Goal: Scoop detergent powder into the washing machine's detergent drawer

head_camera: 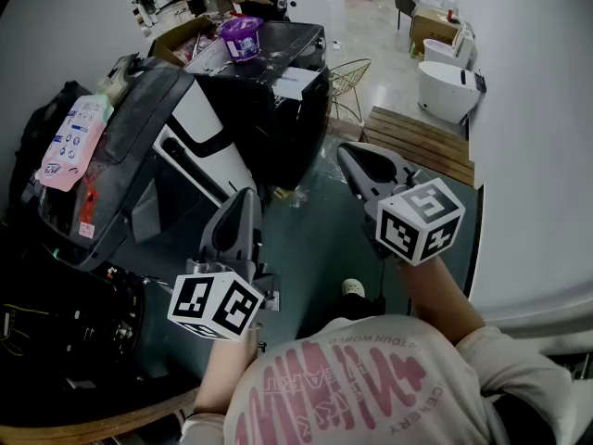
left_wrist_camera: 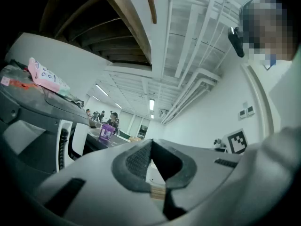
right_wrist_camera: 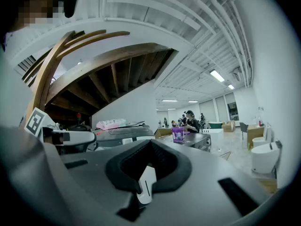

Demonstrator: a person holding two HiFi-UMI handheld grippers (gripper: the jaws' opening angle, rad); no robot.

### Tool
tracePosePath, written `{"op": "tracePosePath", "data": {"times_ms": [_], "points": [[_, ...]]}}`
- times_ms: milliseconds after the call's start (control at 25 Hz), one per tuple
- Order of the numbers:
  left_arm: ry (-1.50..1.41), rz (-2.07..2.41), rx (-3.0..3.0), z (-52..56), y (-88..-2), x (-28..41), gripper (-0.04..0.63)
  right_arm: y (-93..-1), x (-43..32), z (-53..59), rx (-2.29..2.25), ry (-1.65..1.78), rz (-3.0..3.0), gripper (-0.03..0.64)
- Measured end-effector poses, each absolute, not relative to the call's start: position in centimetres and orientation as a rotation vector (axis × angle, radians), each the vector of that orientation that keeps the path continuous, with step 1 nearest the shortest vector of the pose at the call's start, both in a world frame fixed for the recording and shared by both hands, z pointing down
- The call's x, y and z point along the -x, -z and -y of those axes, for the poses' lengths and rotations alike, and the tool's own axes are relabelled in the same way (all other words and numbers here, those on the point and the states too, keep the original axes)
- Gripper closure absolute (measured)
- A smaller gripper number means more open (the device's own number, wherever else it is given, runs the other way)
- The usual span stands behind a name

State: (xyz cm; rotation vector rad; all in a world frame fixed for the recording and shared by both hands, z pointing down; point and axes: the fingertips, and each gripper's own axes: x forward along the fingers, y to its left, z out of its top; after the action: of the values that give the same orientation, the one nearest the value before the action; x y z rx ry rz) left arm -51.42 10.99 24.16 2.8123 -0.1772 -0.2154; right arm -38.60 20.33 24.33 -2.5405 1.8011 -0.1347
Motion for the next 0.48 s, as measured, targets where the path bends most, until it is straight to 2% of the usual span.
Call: {"op": "tracePosePath", "data": {"times_ms": [480], "points": [[0.209,0.153,-2.813,-8.0,-23.9,36.0,0.592,-23.5,25.2,-16.0,2.402,0.182,-1.887,0.618]]}}
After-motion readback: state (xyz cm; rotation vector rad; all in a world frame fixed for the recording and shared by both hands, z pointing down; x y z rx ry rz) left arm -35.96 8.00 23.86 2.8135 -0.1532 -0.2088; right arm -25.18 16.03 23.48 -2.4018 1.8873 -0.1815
